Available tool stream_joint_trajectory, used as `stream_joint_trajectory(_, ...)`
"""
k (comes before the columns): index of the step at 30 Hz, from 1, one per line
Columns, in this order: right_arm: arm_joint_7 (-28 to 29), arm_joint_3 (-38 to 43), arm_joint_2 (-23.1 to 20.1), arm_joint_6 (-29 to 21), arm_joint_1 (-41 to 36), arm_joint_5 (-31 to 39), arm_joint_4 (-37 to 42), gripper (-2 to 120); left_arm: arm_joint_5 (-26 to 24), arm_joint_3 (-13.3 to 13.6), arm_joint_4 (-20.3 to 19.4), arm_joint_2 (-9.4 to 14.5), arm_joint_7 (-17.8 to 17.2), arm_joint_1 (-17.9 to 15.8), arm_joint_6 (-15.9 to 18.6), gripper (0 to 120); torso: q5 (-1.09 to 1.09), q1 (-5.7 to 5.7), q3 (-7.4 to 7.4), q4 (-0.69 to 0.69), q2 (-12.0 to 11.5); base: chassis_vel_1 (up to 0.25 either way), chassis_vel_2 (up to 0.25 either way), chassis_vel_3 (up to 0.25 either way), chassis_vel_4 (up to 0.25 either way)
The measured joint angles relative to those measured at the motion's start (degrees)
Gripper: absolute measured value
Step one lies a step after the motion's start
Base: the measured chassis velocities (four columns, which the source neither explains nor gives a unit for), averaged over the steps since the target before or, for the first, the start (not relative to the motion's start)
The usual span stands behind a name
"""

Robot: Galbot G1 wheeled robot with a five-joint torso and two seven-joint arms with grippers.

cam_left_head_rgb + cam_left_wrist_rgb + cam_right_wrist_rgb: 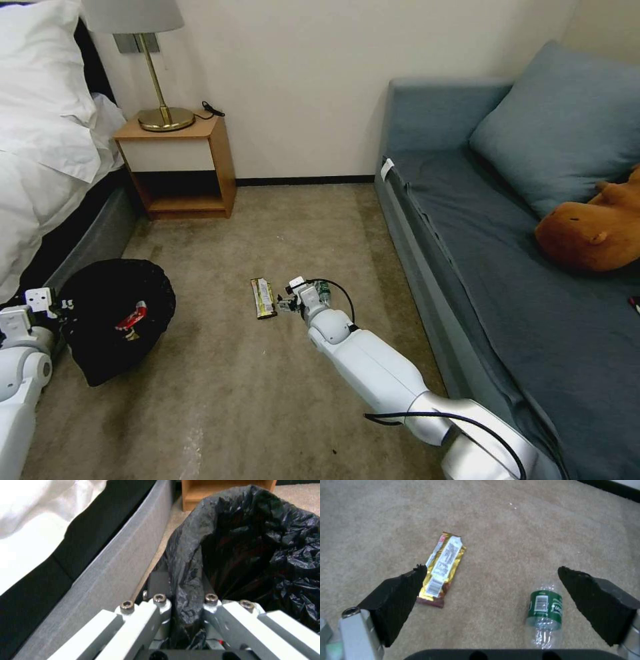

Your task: Pick up the trash bin, then pick up the garbage on the floor and place it into the trash bin.

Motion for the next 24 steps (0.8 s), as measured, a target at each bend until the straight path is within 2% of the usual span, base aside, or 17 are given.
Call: stream_joint_trajectory(24,0.12,-0.41,-0.23,-0.17,-0.22,-0.43,0.44,100,-0.20,0.01,-0.54,-0.08,-0.06,-0.17,0.31,4,0.00,0.00,0.00,-0.01,0.00,-0.056,0.053,0.047,-0.053)
